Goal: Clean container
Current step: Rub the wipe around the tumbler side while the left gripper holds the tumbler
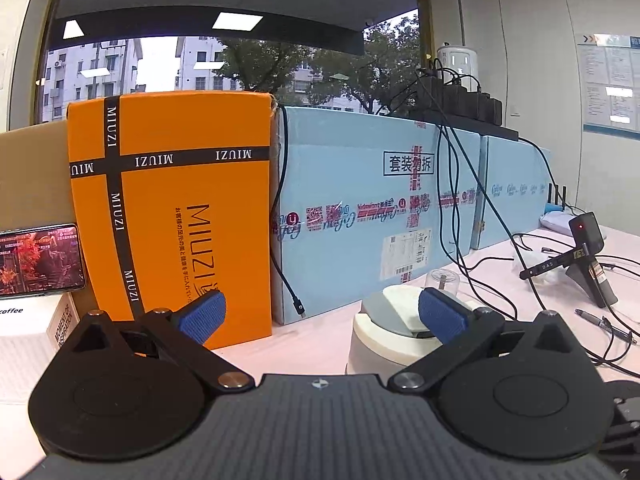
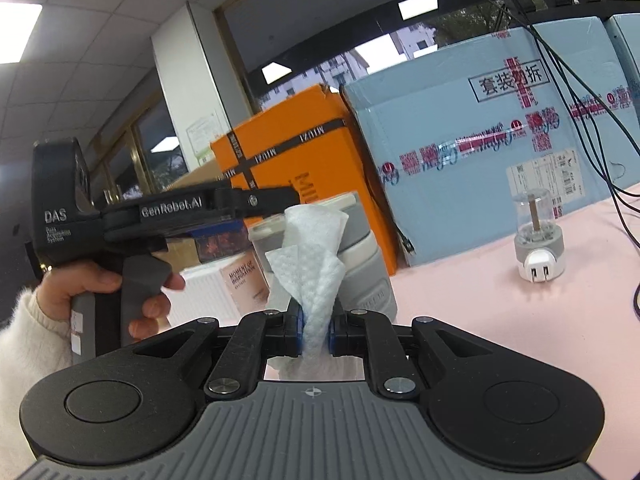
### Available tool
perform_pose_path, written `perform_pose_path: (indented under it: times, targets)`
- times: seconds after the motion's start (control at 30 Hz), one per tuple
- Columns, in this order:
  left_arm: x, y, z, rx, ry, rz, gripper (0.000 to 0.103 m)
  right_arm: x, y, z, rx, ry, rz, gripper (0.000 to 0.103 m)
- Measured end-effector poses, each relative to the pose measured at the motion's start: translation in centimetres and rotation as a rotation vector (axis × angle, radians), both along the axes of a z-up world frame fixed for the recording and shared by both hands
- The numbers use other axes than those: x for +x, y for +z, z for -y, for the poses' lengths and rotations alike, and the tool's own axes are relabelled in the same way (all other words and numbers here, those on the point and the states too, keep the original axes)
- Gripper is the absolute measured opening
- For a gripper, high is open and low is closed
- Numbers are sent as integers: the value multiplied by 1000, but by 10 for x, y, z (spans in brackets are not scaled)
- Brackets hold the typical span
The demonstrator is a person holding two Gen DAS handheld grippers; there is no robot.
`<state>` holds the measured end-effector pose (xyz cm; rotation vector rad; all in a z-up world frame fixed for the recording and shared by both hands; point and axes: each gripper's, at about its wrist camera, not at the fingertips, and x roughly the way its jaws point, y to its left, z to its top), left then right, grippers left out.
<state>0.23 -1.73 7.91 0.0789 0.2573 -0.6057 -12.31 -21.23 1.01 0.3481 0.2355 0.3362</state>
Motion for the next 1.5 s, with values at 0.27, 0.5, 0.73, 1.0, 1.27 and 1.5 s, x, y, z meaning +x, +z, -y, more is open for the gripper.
perform_pose_path:
  times: [0.27, 0.5, 0.73, 1.0, 1.27, 1.5]
  targets:
    - [1, -2, 2, -12, -5, 3, 103, 0, 0, -4, -19, 24, -24, 11]
    - [0, -2, 2, -9, 4, 8, 103, 2, 18, -10, -45, 46, 24, 11]
    - [-1, -2, 2, -11, -7, 3, 103, 3, 7, -9, -34, 60, -30, 11]
    - [0, -3, 2, -12, -2, 5, 103, 14, -11, -13, -65, 56, -151, 11]
    - [-2, -2, 3, -7, -14, 7, 103, -6, 21, -11, -35, 50, -1, 12]
    - [-1, -3, 3, -6, -12, 9, 103, 2, 19, -8, -26, 44, -21, 11]
